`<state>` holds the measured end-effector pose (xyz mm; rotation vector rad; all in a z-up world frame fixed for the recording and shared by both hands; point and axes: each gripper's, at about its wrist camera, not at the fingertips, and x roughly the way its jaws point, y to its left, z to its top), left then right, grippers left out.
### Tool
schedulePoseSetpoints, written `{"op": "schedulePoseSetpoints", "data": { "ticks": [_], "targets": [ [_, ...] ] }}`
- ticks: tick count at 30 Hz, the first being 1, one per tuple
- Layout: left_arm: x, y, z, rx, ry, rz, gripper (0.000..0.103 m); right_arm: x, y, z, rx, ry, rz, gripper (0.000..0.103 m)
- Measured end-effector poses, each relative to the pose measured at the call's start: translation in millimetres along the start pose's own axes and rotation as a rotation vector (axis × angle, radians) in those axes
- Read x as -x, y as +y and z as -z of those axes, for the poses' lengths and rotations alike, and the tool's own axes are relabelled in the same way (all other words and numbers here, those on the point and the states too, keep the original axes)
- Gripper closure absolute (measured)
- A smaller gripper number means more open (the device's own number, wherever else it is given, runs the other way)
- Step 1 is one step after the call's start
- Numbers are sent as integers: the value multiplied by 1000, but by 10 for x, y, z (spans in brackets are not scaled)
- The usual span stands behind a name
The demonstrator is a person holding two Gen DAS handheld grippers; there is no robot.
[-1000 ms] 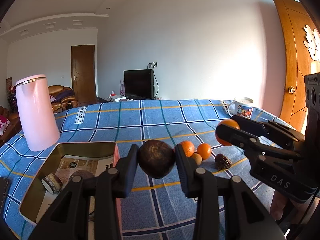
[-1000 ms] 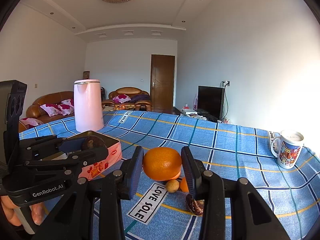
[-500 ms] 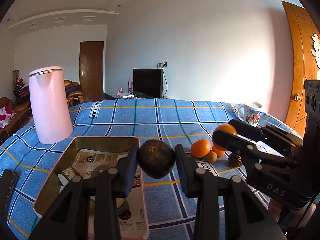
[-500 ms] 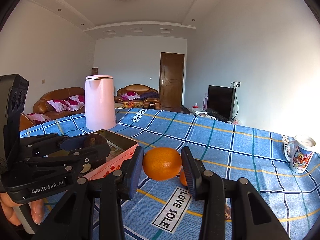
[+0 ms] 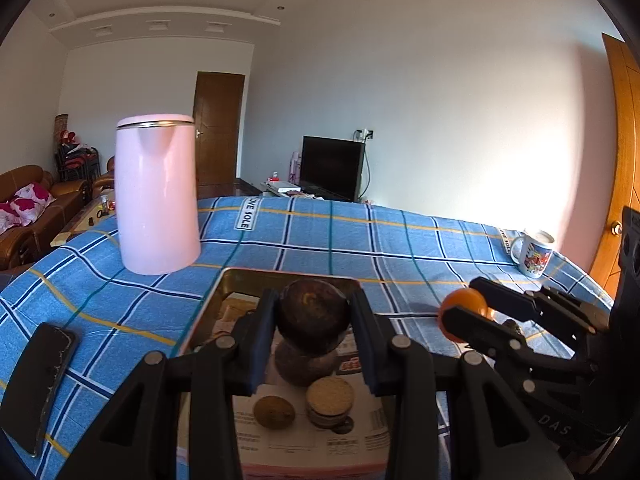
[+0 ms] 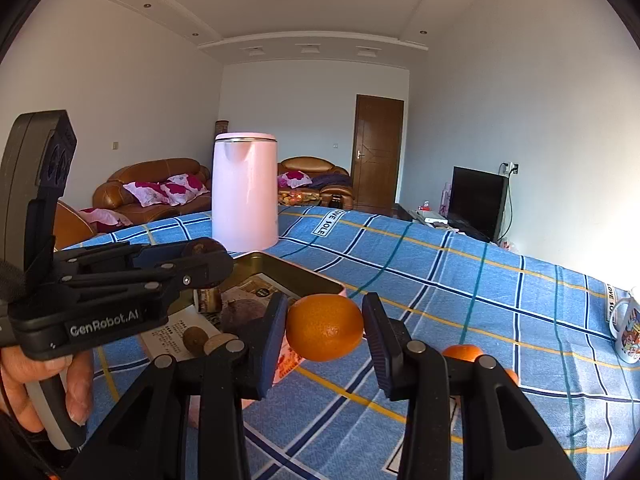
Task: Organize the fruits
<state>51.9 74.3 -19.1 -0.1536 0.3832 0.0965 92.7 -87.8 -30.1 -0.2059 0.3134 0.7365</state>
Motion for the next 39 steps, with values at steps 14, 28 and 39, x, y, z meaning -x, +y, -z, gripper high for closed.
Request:
{"op": "schedulePoseSetpoints", "data": {
  "ticks": [14, 28, 39],
  "targets": [
    [-127, 492, 108, 81, 110, -26, 64, -264, 482, -28, 84, 87, -118, 62],
    [-99, 575, 139, 99, 116, -38, 63, -557, 804, 23, 190, 251, -198, 61],
    [-1, 153, 29, 24, 84, 24, 41, -105, 230, 96, 152, 213, -63, 47]
  ]
}}
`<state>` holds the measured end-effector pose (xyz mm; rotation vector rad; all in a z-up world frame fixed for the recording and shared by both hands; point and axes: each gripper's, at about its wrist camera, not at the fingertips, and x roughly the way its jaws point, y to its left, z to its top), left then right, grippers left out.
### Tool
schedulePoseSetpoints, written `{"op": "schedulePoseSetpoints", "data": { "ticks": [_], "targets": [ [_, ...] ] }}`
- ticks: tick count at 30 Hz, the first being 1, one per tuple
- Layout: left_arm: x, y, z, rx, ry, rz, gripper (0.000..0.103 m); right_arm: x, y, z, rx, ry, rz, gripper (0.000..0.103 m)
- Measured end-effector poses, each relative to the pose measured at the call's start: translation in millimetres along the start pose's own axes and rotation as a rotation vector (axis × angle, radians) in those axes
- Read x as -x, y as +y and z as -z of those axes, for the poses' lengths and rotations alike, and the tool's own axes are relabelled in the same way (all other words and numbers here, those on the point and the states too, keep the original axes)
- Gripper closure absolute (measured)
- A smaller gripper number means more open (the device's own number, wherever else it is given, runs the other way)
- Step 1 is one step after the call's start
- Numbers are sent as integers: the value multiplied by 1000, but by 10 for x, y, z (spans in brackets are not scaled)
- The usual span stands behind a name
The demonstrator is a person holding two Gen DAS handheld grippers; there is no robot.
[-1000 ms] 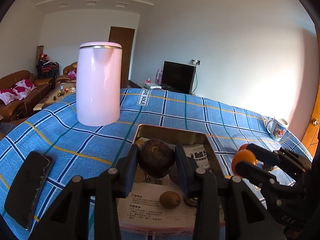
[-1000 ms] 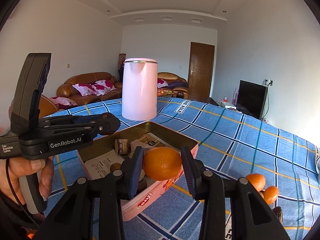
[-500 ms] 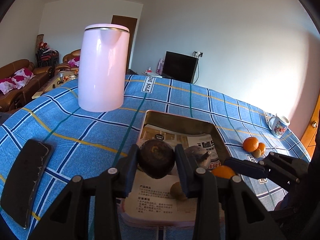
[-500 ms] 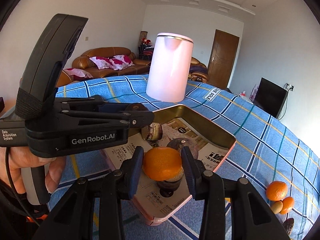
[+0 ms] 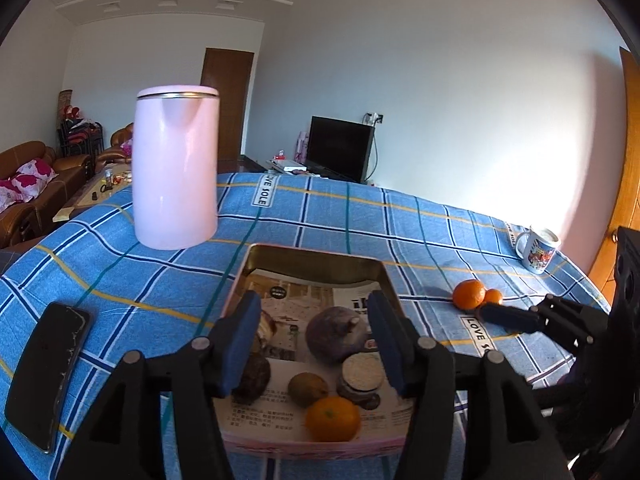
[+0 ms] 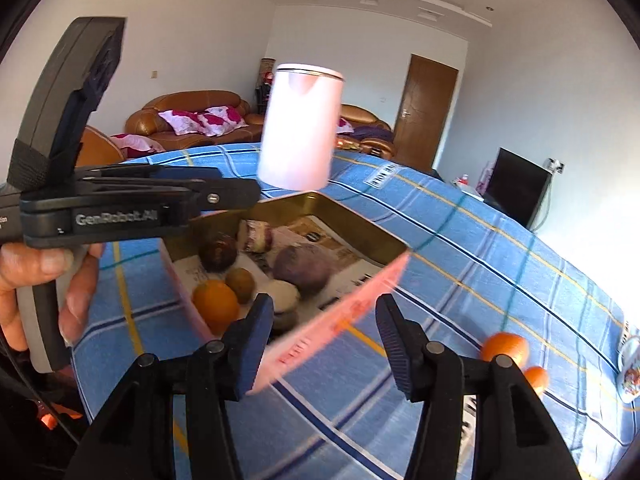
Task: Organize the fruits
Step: 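Release the dark fruit and orange into the tin with both grippers, then grasp the dark brown fruit with the right gripper while the left gripper grasps an orange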
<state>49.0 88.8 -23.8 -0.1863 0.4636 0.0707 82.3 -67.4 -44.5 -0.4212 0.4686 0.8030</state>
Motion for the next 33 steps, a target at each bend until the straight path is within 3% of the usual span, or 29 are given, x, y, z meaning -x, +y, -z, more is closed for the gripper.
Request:
{"op": "schedulePoseSetpoints", "data": {
  "ticks": [4, 8, 17, 19, 22, 23, 27, 33],
  "targets": [
    [-67, -323, 12, -55, 24, 53, 39, 236, -657, 223, -130, 31, 173, 42],
    [-164, -671, 5, -129, 49, 90, 39, 347, -1218, 475, -284, 102, 247, 40],
    [-394, -1264, -26, -246, 112, 153, 38, 142, -1493, 733, -374, 227, 163, 41],
    [-473, -1346, -10, -255, 133, 160, 38, 96, -1512, 733, -383, 241, 145, 47],
    [-605, -1450, 17, -264, 166, 163, 38, 47, -1554, 741, -367, 268, 182, 69],
    [-643, -1484, 27, -270, 175, 166, 38, 59, -1575, 744, -367, 266, 180, 74],
    [-809, -1613, 35, -284, 202, 163, 38, 131, -1654, 772, -385, 244, 195, 78],
    [-1013, -1766, 3, -290, 227, 151, 38, 241, -1869, 783, -468, 177, 204, 79]
  ]
}}
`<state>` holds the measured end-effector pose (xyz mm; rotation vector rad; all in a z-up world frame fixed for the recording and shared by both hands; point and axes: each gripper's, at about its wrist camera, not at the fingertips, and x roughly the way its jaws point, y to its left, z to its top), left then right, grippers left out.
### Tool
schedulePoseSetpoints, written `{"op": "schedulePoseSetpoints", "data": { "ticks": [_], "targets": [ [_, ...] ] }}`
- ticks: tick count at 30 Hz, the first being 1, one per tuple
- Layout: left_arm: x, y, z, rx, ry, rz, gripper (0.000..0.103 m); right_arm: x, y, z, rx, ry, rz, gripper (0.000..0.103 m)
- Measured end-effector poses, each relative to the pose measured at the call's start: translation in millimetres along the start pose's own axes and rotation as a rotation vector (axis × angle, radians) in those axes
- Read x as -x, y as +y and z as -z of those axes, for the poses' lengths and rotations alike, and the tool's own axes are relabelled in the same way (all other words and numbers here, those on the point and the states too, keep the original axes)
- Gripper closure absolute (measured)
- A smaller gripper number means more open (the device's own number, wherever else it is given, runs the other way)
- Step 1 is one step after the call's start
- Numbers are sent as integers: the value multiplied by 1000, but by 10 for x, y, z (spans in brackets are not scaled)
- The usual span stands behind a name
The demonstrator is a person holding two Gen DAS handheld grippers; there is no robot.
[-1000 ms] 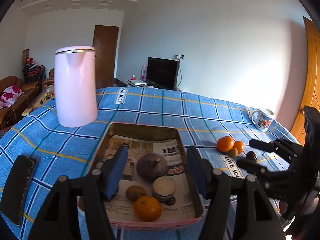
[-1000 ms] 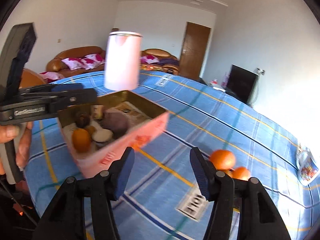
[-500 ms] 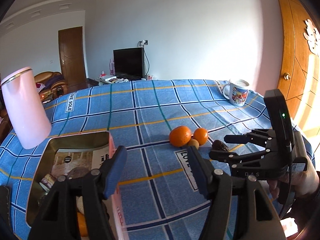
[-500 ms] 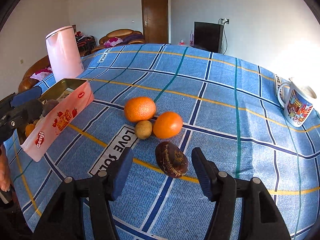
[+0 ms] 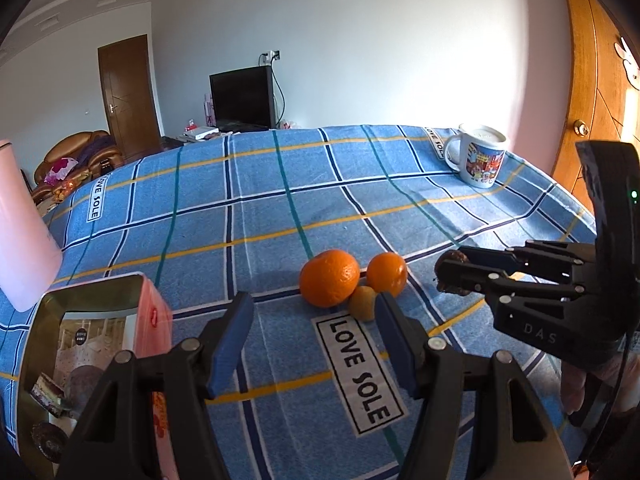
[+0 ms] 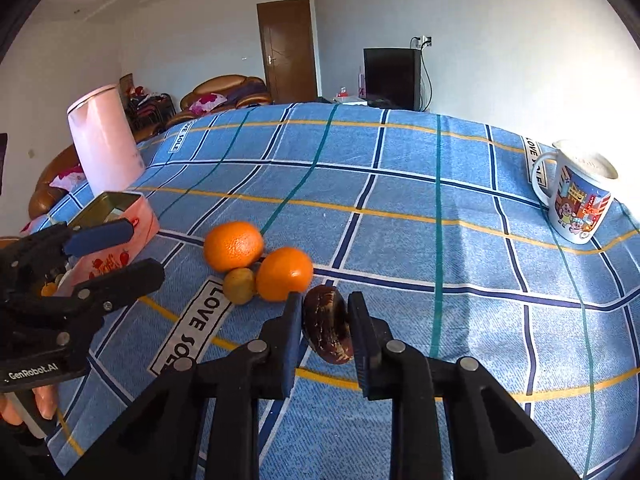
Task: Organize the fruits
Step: 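Grasp the dark brown fruit with the right gripper while the left gripper grasps an orange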
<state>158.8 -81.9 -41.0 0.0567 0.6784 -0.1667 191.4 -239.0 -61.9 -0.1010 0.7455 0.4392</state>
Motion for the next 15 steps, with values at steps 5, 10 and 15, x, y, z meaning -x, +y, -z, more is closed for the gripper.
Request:
{"op": "schedulePoseSetpoints", "data": {
  "ticks": [5, 10, 15],
  "targets": [
    [-200, -25, -139, 16, 8, -17, 38, 10, -72, -30, -35, -38, 9, 79],
    [-433, -52, -173, 22, 51, -10, 38, 59, -82, -26, -43, -65, -9, 79],
    [-603, -2, -192, 61, 97, 14, 39, 68, -91, -21, -45, -72, -15, 78]
  ]
}}
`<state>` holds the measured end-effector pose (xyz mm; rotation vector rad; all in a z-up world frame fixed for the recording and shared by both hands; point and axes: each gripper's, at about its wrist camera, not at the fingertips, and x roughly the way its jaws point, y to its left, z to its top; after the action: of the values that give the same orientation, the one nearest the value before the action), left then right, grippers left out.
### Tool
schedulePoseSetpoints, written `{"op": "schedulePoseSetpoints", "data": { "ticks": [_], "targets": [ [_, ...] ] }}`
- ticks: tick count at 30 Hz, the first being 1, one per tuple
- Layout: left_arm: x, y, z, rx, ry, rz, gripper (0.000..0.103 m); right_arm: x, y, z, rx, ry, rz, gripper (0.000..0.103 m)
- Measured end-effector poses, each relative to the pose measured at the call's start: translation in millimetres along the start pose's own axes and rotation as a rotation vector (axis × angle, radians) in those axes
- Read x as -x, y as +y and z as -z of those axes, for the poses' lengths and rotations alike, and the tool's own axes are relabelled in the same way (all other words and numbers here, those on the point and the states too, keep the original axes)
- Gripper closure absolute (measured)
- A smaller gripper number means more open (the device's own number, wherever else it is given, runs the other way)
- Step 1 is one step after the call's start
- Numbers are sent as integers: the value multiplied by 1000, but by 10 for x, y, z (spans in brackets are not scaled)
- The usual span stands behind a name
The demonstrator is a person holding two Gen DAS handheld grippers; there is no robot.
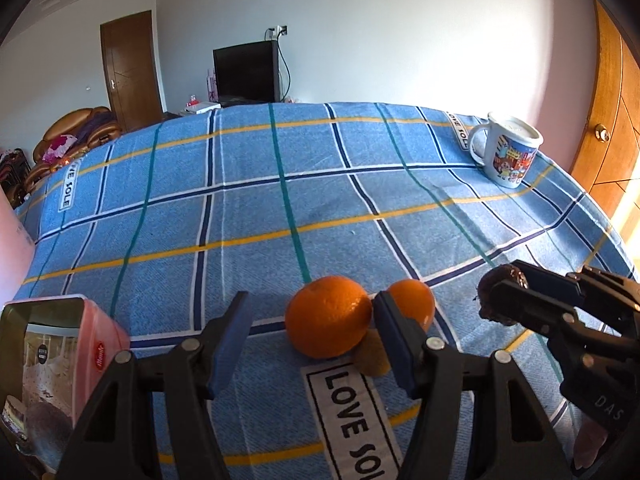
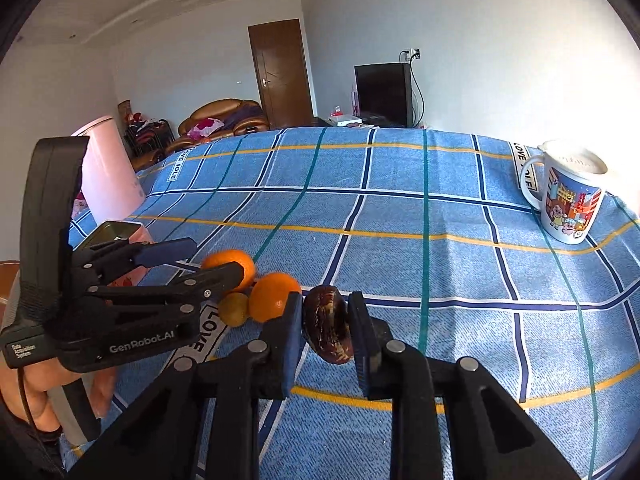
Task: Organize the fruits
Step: 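Grasp the dark brown fruit with the right gripper while the left gripper grasps an orange, then carry the orange over the tin with the left gripper while the right gripper carries the dark fruit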
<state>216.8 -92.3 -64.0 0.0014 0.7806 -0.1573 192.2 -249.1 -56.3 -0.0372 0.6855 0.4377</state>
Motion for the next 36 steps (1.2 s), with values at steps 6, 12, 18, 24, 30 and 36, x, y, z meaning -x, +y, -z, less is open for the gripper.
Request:
{"op": "schedulePoseSetpoints", "data": {
  "ticks": [6, 12, 18, 24, 30, 36],
  "targets": [
    [-57, 14, 15, 12, 40, 60, 54, 15, 57, 6, 24, -7, 14, 78],
    [116, 67, 102, 32, -6, 66, 55, 108, 83, 22, 31, -50, 26, 78],
    [380, 74, 186, 19, -102, 40, 55, 203, 106, 31, 43, -98, 26, 78],
    [549, 102, 234, 14, -173, 14, 55, 272, 129, 44, 61, -140, 29, 78],
    [697, 98, 285, 3, -234, -12, 55, 351, 165, 65, 71, -181, 26, 78],
    [799, 65, 345, -12, -276, -30, 55, 418, 192, 84, 73, -220, 19, 78]
  ]
}}
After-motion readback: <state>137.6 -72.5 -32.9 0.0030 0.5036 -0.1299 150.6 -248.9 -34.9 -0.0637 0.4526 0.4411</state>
